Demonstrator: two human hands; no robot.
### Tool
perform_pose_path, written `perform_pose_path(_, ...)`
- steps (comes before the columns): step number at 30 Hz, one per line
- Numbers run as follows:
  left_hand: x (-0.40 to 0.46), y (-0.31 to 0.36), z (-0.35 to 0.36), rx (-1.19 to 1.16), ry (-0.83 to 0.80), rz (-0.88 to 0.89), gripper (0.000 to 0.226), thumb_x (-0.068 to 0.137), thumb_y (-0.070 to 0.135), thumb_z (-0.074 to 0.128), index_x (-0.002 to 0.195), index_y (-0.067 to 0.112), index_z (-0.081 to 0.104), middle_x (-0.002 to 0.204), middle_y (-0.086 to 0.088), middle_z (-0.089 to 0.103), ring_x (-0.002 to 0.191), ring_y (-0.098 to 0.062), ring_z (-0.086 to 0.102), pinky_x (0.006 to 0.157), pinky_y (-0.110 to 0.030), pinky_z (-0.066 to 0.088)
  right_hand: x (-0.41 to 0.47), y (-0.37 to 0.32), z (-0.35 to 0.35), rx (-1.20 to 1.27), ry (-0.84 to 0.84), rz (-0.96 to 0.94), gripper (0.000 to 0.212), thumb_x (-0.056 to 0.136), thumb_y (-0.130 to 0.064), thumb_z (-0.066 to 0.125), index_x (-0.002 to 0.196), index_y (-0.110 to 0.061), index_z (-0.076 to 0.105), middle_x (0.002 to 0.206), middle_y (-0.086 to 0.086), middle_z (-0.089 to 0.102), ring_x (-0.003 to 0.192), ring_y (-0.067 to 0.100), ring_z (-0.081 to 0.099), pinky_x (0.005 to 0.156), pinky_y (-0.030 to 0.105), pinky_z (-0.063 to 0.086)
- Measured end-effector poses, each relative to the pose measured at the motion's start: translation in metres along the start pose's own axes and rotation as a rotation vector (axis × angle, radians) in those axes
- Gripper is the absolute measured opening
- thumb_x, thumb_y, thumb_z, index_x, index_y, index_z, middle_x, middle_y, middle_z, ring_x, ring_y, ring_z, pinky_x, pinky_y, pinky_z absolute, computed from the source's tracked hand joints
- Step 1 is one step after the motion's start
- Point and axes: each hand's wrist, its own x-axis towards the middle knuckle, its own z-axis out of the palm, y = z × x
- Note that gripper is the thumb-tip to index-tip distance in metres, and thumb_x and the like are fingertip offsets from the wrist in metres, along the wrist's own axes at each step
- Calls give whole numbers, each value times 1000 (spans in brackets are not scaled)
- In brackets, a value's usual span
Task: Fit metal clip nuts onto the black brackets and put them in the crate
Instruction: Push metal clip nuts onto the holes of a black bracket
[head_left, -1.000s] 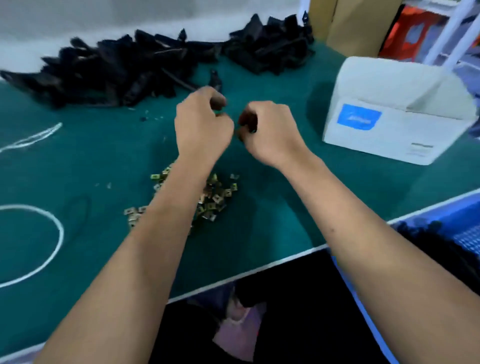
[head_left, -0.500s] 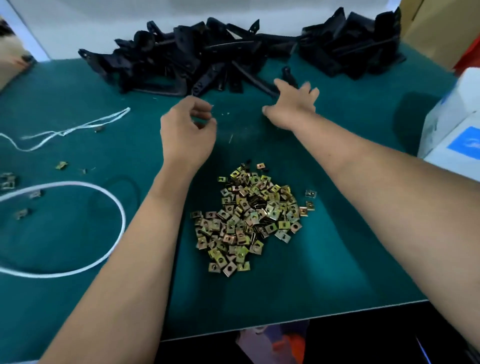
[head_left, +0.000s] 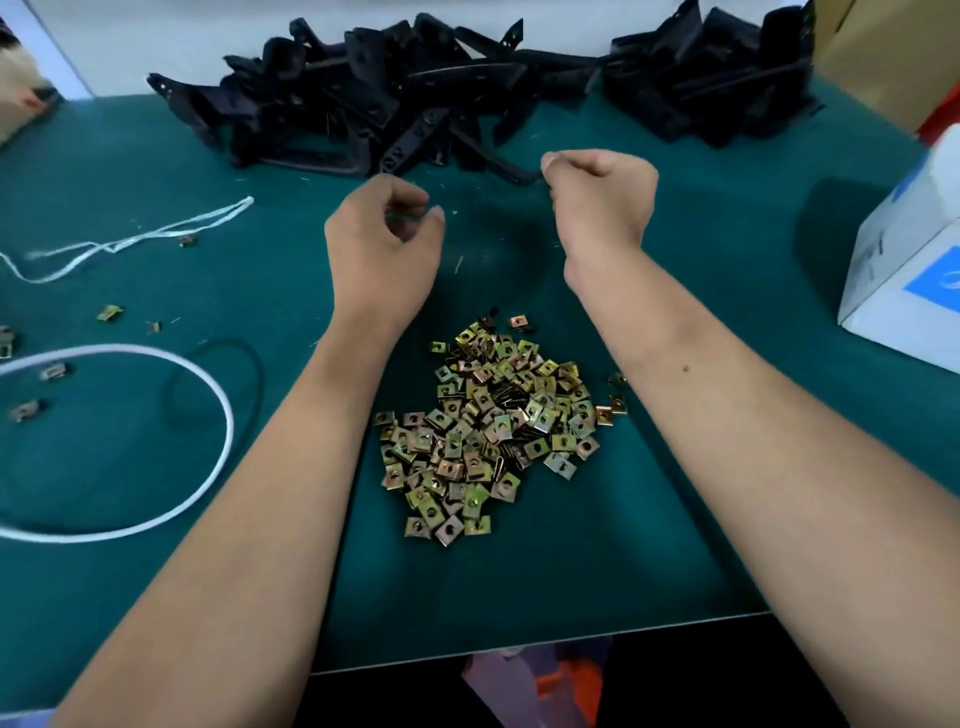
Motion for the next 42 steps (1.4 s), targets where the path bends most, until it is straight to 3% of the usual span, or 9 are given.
perform_pose_path(4, -2, 8, -7, 177, 190, 296, 29, 99, 36, 57, 99, 12, 72, 102, -3, 64, 101, -22, 55, 90, -30, 44, -34, -7, -6, -34, -157, -322, 11, 83, -19, 80, 75, -26, 79, 74, -13, 75, 76, 1, 70, 72, 15, 51)
perform_pose_path(6, 0, 7, -10, 139, 119, 378, 36, 104, 40, 49, 108, 12, 71, 105, 0, 67, 103, -20, 56, 91, -36, 46, -49, -9, -10, -32, -356, -405, 7, 84, -16, 79, 79, -21, 80, 75, -10, 76, 76, 2, 70, 73, 18, 53)
perform_pose_path(12, 7, -10, -18, 179, -306, 213, 60, 93, 64, 54, 135, 22, 62, 107, 10, 71, 102, -7, 63, 91, -26, 49, -52, -4, -31, -311, -778, -434, 4, 86, -12, 80, 86, -15, 79, 79, -5, 75, 74, 1, 66, 77, 21, 52)
perform_pose_path(18, 11, -20, -19, 325, -297, 214, 41, 93, 61, 62, 114, 30, 78, 124, -1, 61, 120, -15, 56, 104, -29, 43, -39, -4, -48, -735, -995, -532, 25, 82, -29, 86, 106, -29, 80, 101, -9, 66, 97, 8, 61, 90, 26, 45)
perform_pose_path(23, 6, -18, -15, 418, -310, 108, 70, 87, 71, 63, 144, 33, 56, 142, -10, 49, 137, -28, 45, 116, -38, 37, -45, -3, -44, -741, -1016, -511, 12, 82, -29, 86, 93, -30, 80, 97, -8, 69, 94, 8, 63, 92, 34, 49)
perform_pose_path(27, 10, -17, -14, 370, -281, -26, 102, 76, 73, 73, 158, 23, 35, 151, -10, 48, 142, -27, 42, 116, -38, 36, -44, 1, -43, -686, -1003, -489, 12, 80, -25, 87, 84, -27, 75, 80, -17, 72, 75, -7, 62, 70, 14, 45)
perform_pose_path(30, 11, -19, -12, 333, -263, -82, 114, 71, 69, 80, 159, 20, 28, 153, -9, 48, 143, -27, 41, 117, -38, 35, -47, 3, -41, -600, -987, -479, 15, 82, -20, 86, 83, -26, 72, 79, -14, 72, 74, -6, 64, 72, 13, 45)
perform_pose_path(37, 6, -24, -8, 193, -205, -49, 100, 66, 60, 87, 149, 25, 45, 141, 4, 57, 131, -15, 51, 100, -21, 36, -44, 6, -40, -245, -732, -329, 12, 90, -11, 76, 99, -20, 78, 84, -2, 77, 74, 8, 68, 71, 22, 53)
perform_pose_path(42, 0, -16, -8, -10, -358, 51, 90, 66, 62, 86, 142, 26, 52, 132, 3, 63, 126, -17, 58, 111, -42, 46, -38, 9, -42, -90, -596, -157, 10, 93, -21, 77, 86, -15, 78, 69, 0, 73, 61, 8, 59, 57, 21, 49)
